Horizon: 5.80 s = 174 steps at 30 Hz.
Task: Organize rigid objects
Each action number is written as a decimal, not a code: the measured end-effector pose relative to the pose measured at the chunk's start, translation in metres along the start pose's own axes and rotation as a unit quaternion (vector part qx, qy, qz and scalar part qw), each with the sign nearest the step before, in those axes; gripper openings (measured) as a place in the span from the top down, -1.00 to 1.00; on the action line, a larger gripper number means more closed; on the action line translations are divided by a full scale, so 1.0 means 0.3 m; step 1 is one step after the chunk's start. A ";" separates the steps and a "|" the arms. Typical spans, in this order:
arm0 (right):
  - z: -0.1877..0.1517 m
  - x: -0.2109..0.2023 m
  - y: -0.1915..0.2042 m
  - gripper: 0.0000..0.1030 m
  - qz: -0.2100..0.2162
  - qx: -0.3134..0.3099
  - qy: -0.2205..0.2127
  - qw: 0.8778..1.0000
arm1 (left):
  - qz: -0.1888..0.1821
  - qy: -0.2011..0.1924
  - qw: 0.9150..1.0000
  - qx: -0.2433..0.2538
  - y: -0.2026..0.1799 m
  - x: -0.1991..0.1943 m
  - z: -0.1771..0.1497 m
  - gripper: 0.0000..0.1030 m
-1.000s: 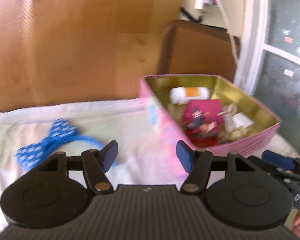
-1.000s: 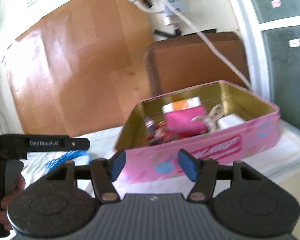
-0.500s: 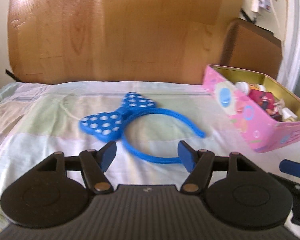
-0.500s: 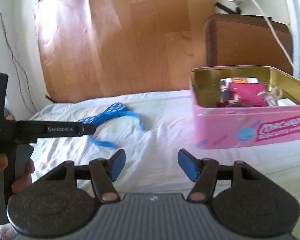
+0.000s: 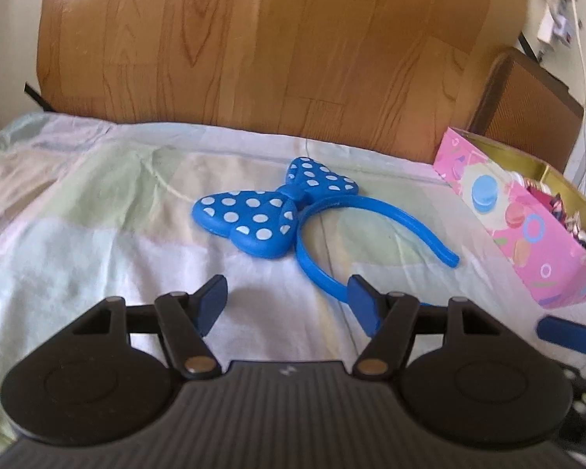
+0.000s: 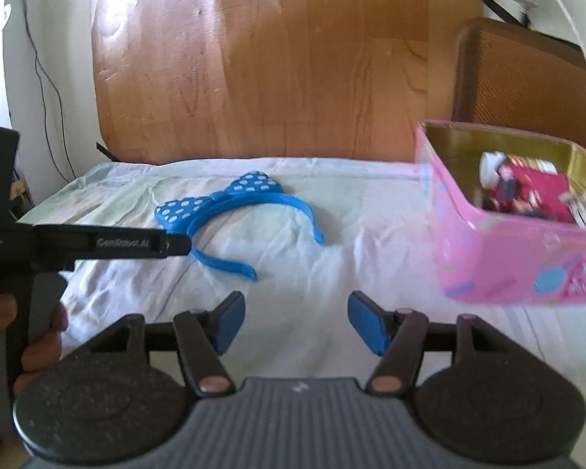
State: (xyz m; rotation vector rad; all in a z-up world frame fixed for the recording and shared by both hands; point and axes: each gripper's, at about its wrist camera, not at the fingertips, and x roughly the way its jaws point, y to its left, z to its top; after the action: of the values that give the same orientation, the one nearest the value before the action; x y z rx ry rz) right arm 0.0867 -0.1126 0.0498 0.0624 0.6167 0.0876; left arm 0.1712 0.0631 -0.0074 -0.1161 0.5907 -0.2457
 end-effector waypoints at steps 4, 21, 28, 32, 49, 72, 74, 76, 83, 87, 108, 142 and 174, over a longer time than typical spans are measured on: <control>0.059 0.069 0.004 -0.16 -0.004 -0.024 -0.011 1.000 | -0.001 0.007 1.000 -0.013 0.012 0.009 -0.001 -0.36; 0.187 0.374 -0.028 0.88 0.019 -0.062 0.041 0.997 | 0.047 0.024 0.998 -0.038 -0.009 0.048 0.027 -0.55; 0.059 0.100 -0.011 0.84 -0.017 -0.065 -0.079 0.995 | 0.053 -0.001 0.999 -0.006 -0.121 0.024 0.031 0.16; 0.116 -0.001 -0.127 0.84 -0.056 -0.049 -0.138 0.988 | 0.029 -0.054 0.997 0.052 -0.301 -0.032 0.137 0.17; 0.167 -0.010 -0.778 0.20 -0.157 0.094 -0.093 0.979 | -0.052 0.015 0.991 0.123 -0.906 0.270 0.314 0.11; -0.138 -0.587 -0.415 -0.99 -0.037 0.202 -0.183 0.962 | 0.041 -0.076 0.989 0.116 -0.570 -0.429 0.030 -1.00; -0.144 -0.608 -0.378 -0.99 -0.050 0.188 -0.179 0.964 | 0.054 -0.075 0.988 0.121 -0.564 -0.441 0.018 -1.00; -0.143 -0.623 -0.353 -1.00 -0.056 0.180 -0.180 0.965 | 0.061 -0.072 0.988 0.120 -0.556 -0.453 0.013 -1.00; -0.139 -0.650 -0.307 -1.00 -0.052 0.166 -0.185 0.967 | 0.056 -0.091 0.988 0.109 -0.531 -0.512 -0.002 -1.00; -0.143 -0.653 -0.311 -1.00 -0.053 0.173 -0.184 0.966 | 0.043 -0.090 0.990 0.099 -0.526 -0.521 -0.008 -1.00; -0.167 -0.637 -0.343 -1.00 -0.048 0.194 -0.176 0.964 | 0.042 -0.083 0.988 0.127 -0.557 -0.514 -0.030 -1.00; -0.174 -0.631 -0.340 -1.00 -0.049 0.198 -0.174 0.964 | 0.025 -0.055 0.989 0.134 -0.567 -0.491 -0.037 -1.00; -0.190 -0.610 -0.341 -1.00 -0.045 0.202 -0.165 0.964 | 0.022 -0.035 0.990 0.138 -0.570 -0.468 -0.054 -1.00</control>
State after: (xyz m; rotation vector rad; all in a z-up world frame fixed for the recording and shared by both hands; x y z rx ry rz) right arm -0.0885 -0.2310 0.0998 0.4350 0.2947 -0.1372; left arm 0.0160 -0.0656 0.0849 0.1551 0.4829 -0.2771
